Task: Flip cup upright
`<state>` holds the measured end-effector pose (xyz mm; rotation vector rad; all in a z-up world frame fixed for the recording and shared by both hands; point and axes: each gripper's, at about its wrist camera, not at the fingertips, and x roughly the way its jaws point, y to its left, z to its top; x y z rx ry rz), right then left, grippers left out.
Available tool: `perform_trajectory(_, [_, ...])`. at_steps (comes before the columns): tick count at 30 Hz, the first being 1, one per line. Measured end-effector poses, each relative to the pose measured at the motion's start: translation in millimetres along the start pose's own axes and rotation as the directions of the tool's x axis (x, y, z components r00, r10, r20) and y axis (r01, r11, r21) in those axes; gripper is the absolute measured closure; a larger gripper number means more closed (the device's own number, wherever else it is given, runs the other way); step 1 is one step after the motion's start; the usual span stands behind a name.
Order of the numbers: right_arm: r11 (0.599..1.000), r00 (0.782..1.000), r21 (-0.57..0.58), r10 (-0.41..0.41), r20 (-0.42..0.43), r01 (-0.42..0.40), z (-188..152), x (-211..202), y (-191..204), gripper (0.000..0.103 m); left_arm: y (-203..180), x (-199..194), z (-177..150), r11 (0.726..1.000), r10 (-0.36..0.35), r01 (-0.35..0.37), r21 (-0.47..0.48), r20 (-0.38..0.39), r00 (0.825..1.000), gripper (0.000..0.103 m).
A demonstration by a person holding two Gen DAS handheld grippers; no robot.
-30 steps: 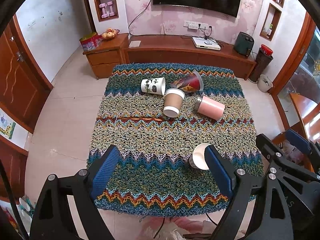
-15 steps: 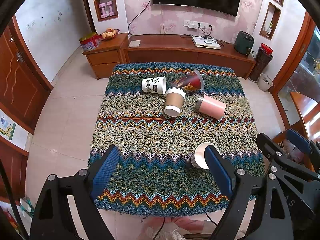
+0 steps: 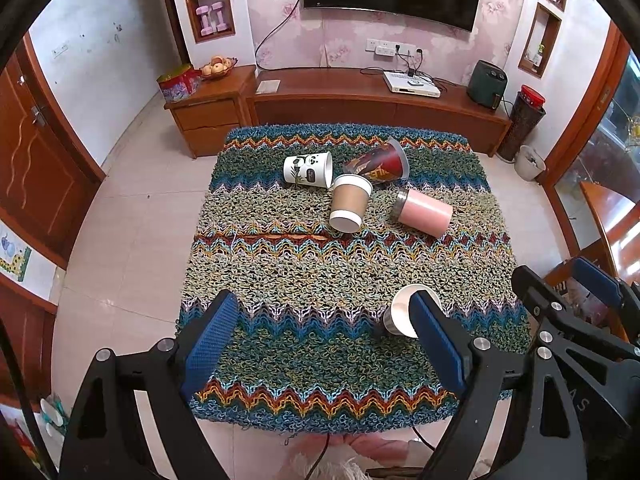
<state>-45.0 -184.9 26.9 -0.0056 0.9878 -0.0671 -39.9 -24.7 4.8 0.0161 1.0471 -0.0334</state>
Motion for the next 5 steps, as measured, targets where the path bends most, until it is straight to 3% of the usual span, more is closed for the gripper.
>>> perform_trajectory(5, [1.0,1.0,0.0,-0.003,0.002,0.003,0.0,0.2,0.2,0.029,0.2,0.0,0.2,1.0,0.001,-0.001,0.001,0.001,1.0,0.014])
